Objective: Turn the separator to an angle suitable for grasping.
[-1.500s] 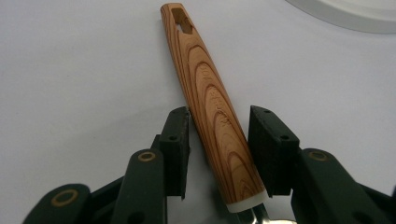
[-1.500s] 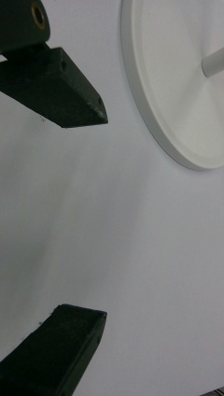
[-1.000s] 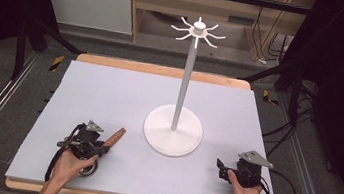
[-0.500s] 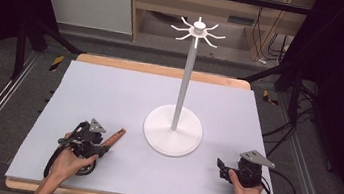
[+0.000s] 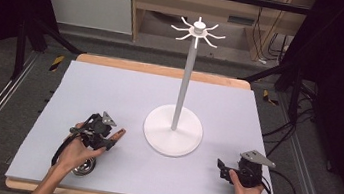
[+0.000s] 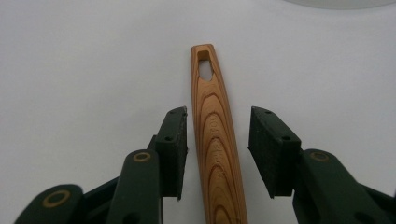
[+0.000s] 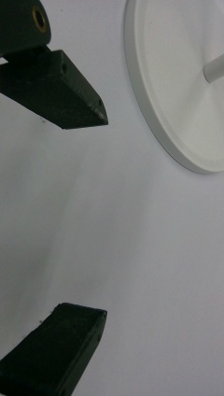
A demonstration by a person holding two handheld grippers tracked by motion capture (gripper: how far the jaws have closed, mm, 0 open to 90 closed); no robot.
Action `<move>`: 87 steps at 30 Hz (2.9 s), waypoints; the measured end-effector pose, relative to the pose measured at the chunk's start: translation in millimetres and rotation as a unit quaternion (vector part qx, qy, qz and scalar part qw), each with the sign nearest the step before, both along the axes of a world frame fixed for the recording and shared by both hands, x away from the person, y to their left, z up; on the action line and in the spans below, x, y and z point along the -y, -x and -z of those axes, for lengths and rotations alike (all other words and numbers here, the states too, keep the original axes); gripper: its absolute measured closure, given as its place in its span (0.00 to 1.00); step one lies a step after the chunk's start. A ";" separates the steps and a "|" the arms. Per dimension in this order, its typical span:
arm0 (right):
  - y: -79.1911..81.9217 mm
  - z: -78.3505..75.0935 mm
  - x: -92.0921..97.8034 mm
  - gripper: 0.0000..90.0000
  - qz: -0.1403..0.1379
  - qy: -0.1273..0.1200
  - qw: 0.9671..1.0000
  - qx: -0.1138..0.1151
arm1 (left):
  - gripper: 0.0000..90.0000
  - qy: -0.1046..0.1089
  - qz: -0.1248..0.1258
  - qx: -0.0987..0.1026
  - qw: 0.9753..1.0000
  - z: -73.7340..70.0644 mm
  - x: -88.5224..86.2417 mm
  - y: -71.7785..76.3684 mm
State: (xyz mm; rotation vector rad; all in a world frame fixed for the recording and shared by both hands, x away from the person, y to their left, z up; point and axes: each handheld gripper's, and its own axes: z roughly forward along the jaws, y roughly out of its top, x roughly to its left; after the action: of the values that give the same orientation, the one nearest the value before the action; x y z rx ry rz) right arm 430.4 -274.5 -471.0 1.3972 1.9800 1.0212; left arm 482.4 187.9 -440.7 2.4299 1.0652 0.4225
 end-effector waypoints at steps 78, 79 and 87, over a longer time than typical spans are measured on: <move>-1.7 1.9 -0.8 0.08 -0.009 -0.007 1.000 -0.016 | 0.75 0.066 -0.017 0.033 0.997 -33.1 -19.1 12.4; -1.8 2.0 -0.5 0.08 -0.010 -0.007 1.000 -0.015 | 0.75 0.069 -0.017 0.037 0.997 -35.4 -20.0 13.6; -1.6 1.9 -1.1 0.08 -0.008 -0.010 1.000 -0.013 | 0.75 0.099 -0.018 0.079 0.992 -56.7 -23.0 21.1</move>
State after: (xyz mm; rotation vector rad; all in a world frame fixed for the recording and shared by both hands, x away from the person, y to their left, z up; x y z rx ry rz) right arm 431.9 -273.4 -472.9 1.4152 2.0069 1.0379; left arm 461.2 210.9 -384.0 2.1687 1.0324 0.4879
